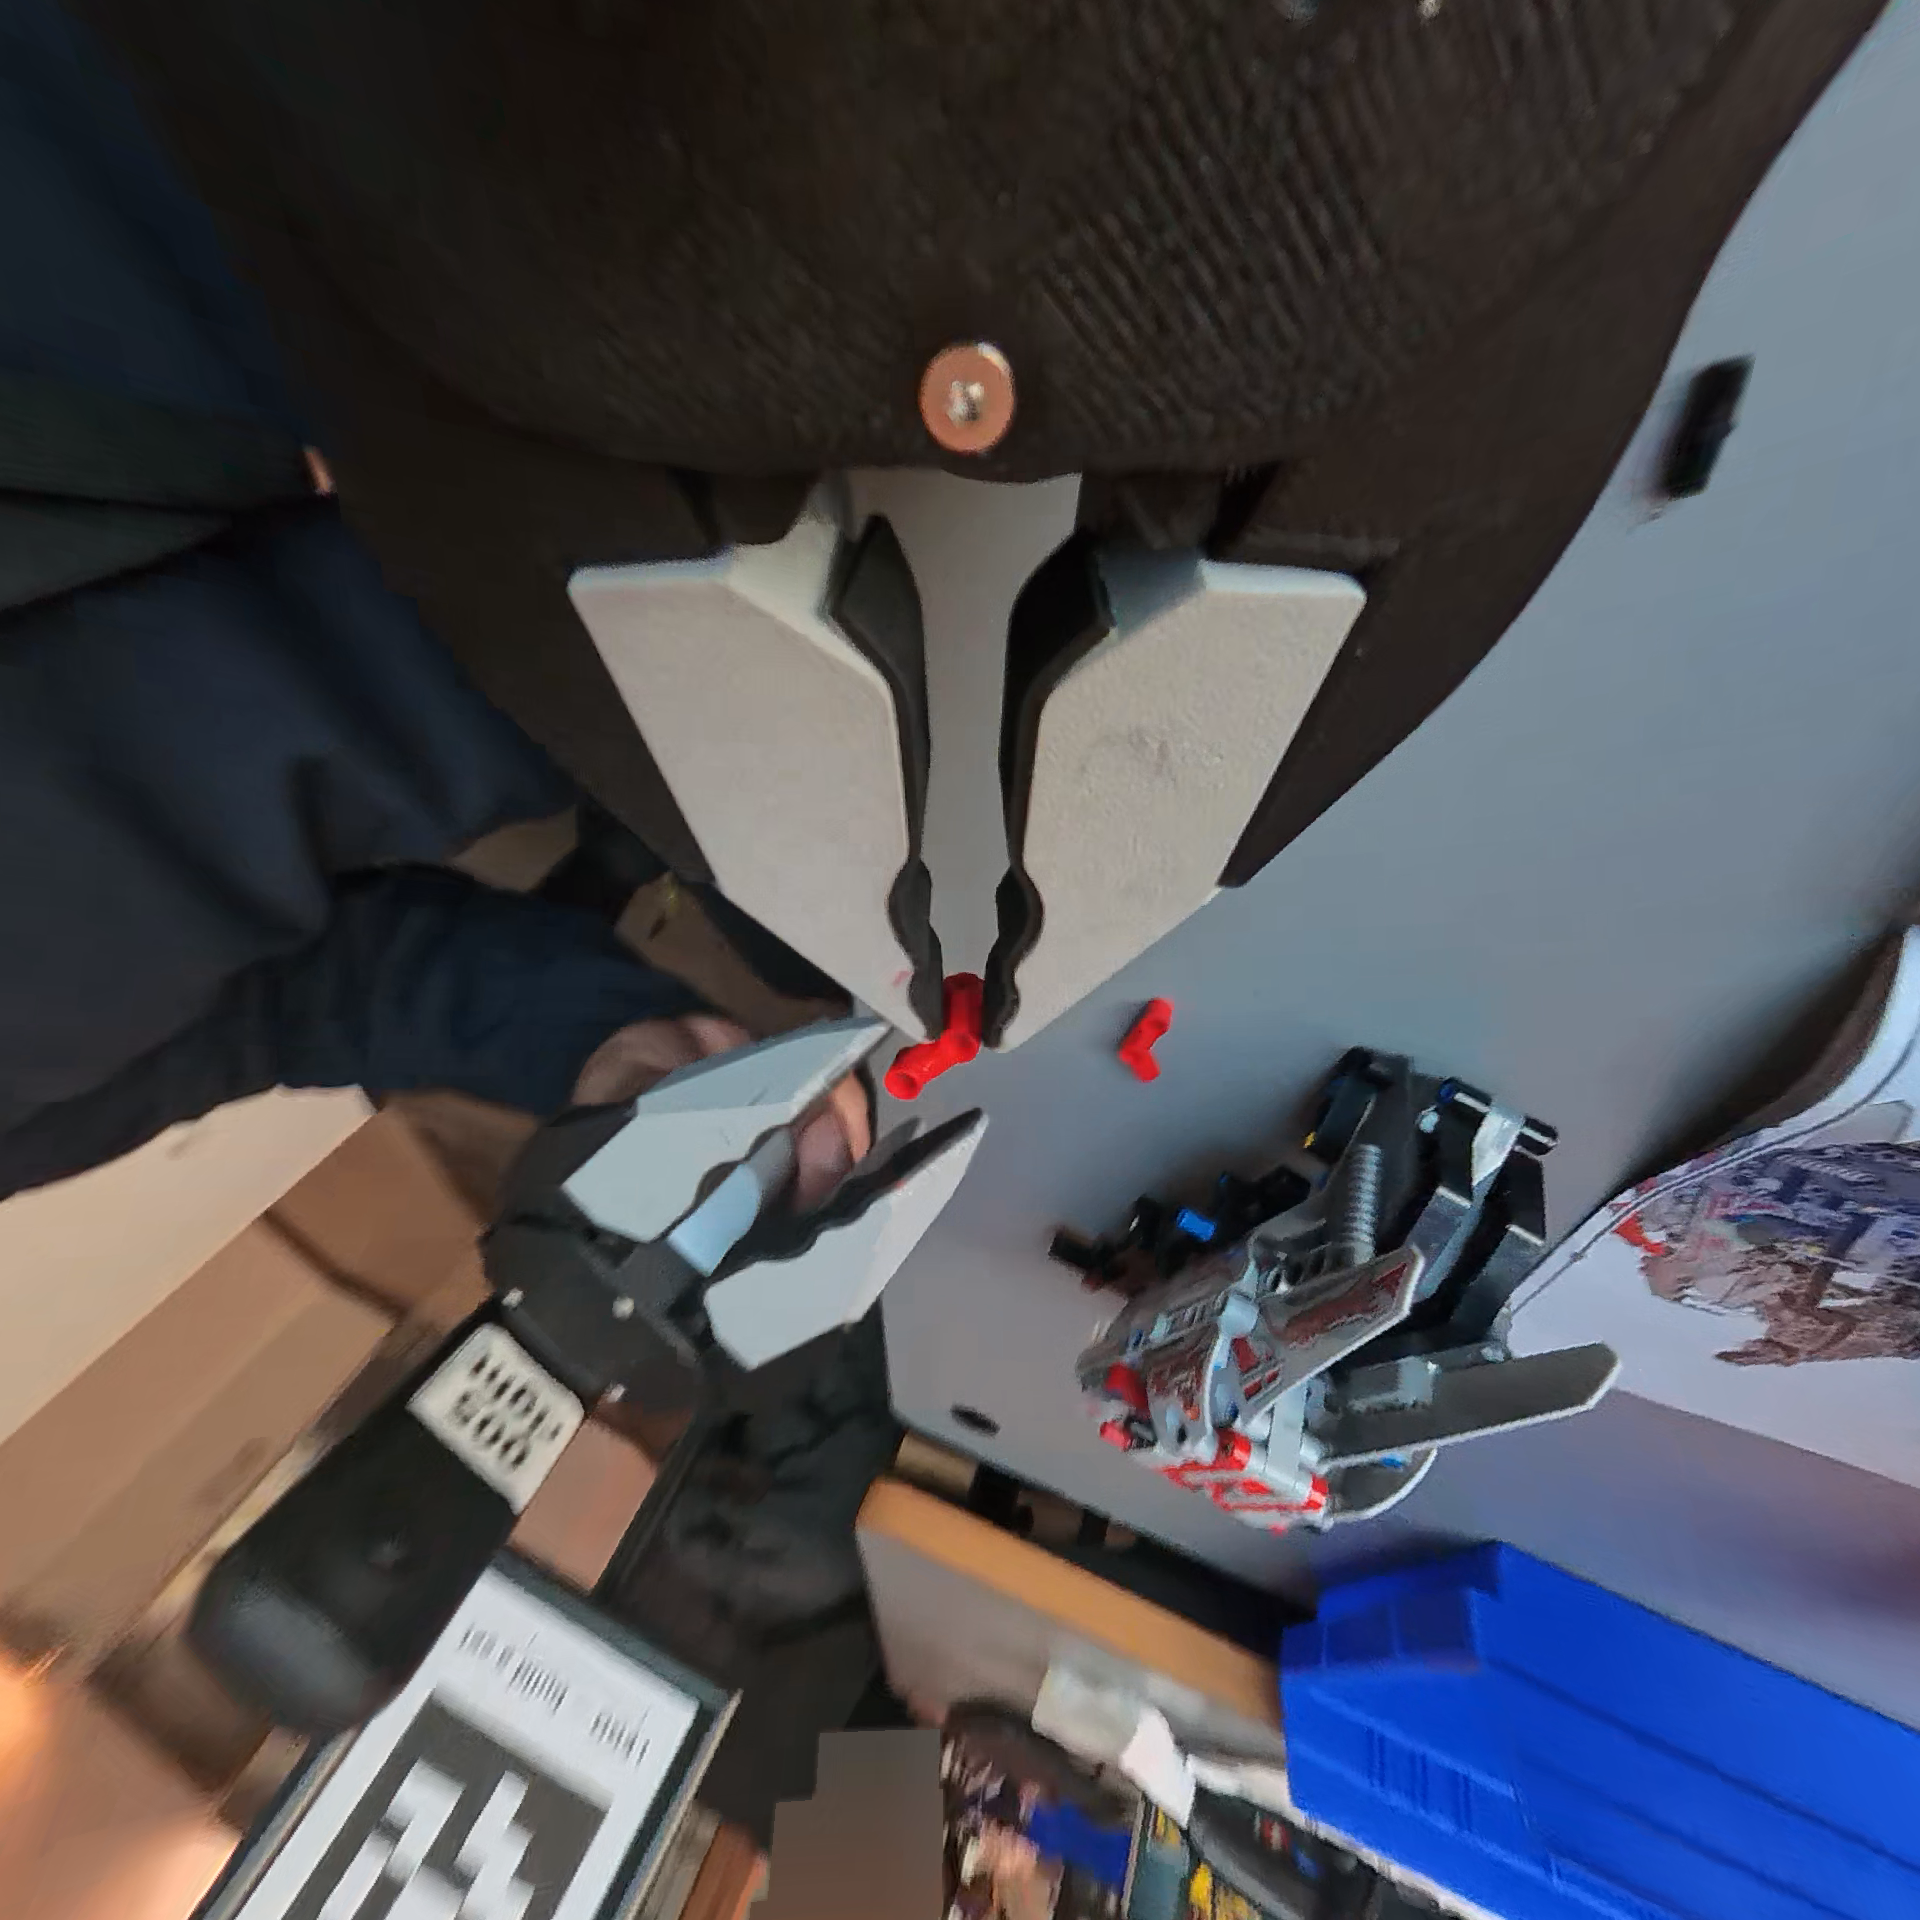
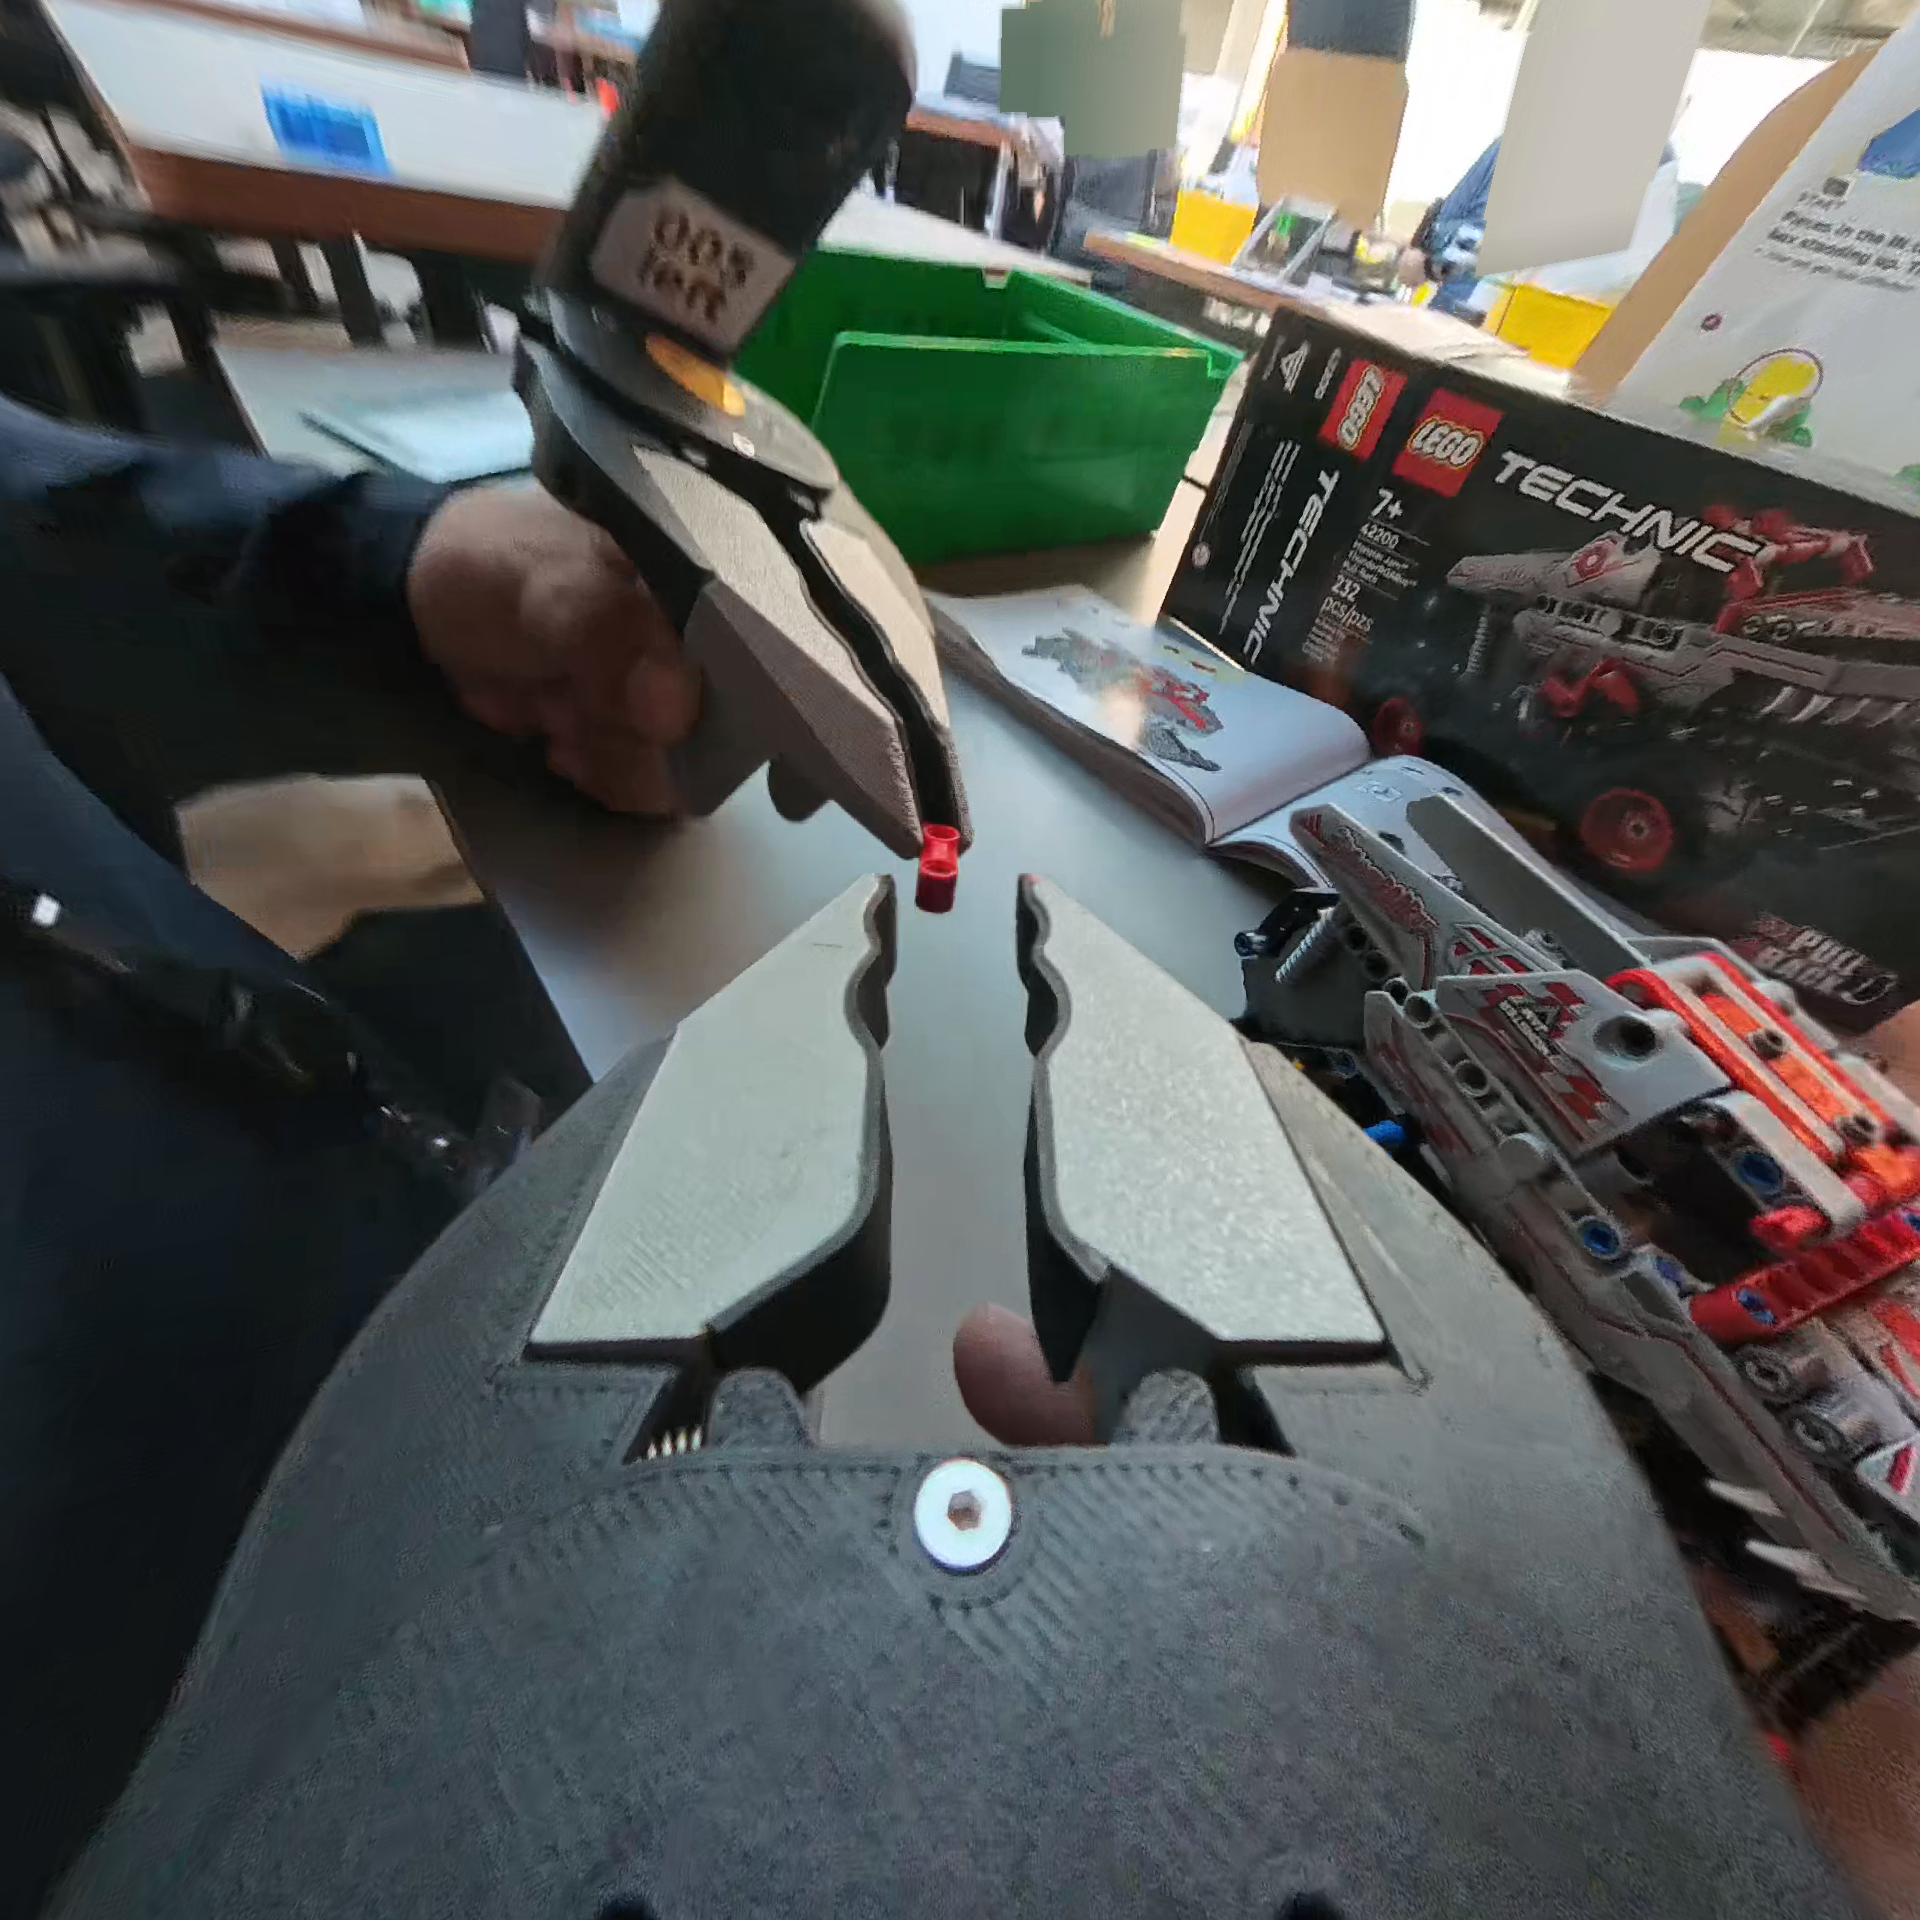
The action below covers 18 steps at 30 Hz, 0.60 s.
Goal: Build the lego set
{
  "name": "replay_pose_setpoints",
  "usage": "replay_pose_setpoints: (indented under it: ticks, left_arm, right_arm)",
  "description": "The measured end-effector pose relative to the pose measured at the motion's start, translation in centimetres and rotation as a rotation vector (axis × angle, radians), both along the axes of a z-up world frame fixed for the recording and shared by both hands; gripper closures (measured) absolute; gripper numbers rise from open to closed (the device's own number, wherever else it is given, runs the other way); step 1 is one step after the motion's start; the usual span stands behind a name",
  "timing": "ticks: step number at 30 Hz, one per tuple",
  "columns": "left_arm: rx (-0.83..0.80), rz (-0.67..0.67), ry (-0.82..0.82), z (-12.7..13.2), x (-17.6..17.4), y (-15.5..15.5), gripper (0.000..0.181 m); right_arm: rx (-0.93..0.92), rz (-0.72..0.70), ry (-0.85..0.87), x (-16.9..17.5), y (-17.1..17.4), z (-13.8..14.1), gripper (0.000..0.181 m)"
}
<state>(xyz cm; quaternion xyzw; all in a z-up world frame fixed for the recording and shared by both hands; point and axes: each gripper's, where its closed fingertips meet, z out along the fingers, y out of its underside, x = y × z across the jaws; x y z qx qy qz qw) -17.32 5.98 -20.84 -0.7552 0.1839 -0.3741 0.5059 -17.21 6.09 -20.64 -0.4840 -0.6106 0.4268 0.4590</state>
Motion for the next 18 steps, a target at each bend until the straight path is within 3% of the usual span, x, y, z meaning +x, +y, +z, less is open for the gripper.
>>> replay_pose_setpoints:
  ticks: [3, 5, 10, 18]
  left_arm:
    - [0.031, -0.003, -0.172, 1.8, 0.6, -0.1, 0.177]
    - [0.024, -0.017, -0.223, 2.1, 1.2, -0.2, 0.177]
    - [0.028, -0.041, -0.246, 2.3, 2.1, -0.7, 0.177]
    - [-0.030, -0.043, -0.215, 1.4, 2.4, -0.6, 0.178]
  right_arm:
    - [-0.064, 0.005, 0.094, 0.5, -0.2, 1.7, 0.158]
    - [-0.067, 0.022, 0.132, 0.7, -0.7, 2.9, 0.175]
    - [0.028, 0.020, 0.103, 0.5, -1.5, 4.0, 0.177]
    - [0.117, 0.008, -0.015, -0.5, -1.9, 3.2, 0.181]
